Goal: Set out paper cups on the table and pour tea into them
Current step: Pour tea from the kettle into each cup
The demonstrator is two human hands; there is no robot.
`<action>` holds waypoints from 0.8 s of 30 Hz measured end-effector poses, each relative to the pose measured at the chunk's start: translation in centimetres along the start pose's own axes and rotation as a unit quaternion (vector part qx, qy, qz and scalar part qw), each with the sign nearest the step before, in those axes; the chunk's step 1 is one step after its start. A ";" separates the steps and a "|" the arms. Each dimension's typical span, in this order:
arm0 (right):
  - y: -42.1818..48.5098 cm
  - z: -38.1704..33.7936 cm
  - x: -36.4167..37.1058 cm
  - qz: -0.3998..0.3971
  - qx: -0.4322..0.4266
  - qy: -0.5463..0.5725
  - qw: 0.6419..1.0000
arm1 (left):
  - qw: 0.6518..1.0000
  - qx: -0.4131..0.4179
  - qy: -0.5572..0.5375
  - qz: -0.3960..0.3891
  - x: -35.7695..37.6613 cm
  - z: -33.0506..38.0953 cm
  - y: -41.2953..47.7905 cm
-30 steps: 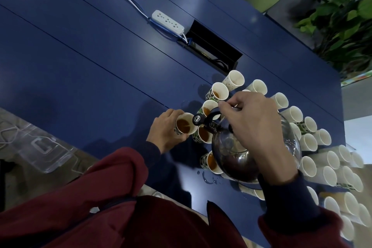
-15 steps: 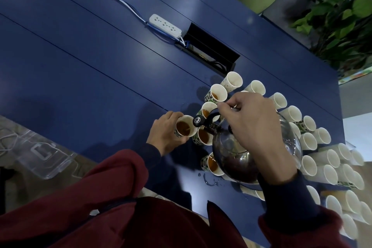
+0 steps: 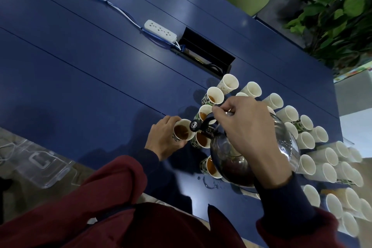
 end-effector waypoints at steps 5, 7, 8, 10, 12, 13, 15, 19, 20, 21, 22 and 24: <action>-0.1 -0.1 0.1 0.000 -0.003 -0.003 1.000 | 1.000 0.005 -0.005 0.006 0.1 0.0 -0.1; -0.1 -0.1 0.2 0.000 -0.004 -0.003 1.000 | 1.000 0.005 -0.003 0.005 0.2 -0.1 -0.1; -0.1 0.0 0.2 0.000 -0.005 -0.002 1.000 | 1.000 0.006 -0.002 0.004 0.2 -0.1 -0.1; -0.1 0.0 0.2 0.000 -0.005 0.001 1.000 | 1.000 0.007 -0.002 0.005 0.2 -0.1 -0.1; -0.1 -0.1 0.2 0.001 -0.007 0.000 1.000 | 1.000 0.008 0.001 0.007 0.2 -0.1 -0.2; -0.1 -0.1 0.2 0.002 -0.007 -0.001 1.000 | 1.000 0.009 0.004 0.006 0.2 -0.1 -0.2; -0.1 -0.1 0.2 0.001 -0.005 -0.001 1.000 | 1.000 0.010 0.007 0.004 0.2 -0.1 -0.1; -0.1 -0.4 0.1 -0.001 -0.005 -0.008 1.000 | 1.000 0.010 0.003 0.010 0.3 -0.3 -0.1; -0.1 -0.5 0.1 -0.001 -0.007 -0.011 1.000 | 1.000 0.011 0.003 0.010 0.3 -0.3 -0.1; -0.1 -0.6 0.1 -0.001 -0.009 -0.015 1.000 | 1.000 0.011 0.003 0.010 0.3 -0.3 -0.1; -0.1 -0.8 0.2 -0.002 -0.011 -0.018 1.000 | 1.000 0.012 0.003 0.009 0.3 -0.3 0.0; -0.2 -1.0 0.4 -0.005 -0.014 -0.023 1.000 | 1.000 0.015 0.004 0.009 0.3 -0.4 0.0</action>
Point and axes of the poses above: each hand's wrist, its own y-axis towards the middle knuckle, its own x-axis out of the palm, z = x × y, the point moved 4 cm from there along y, towards the middle knuckle, and after that the axes turned 7 degrees about z, right-handed, at the moved point
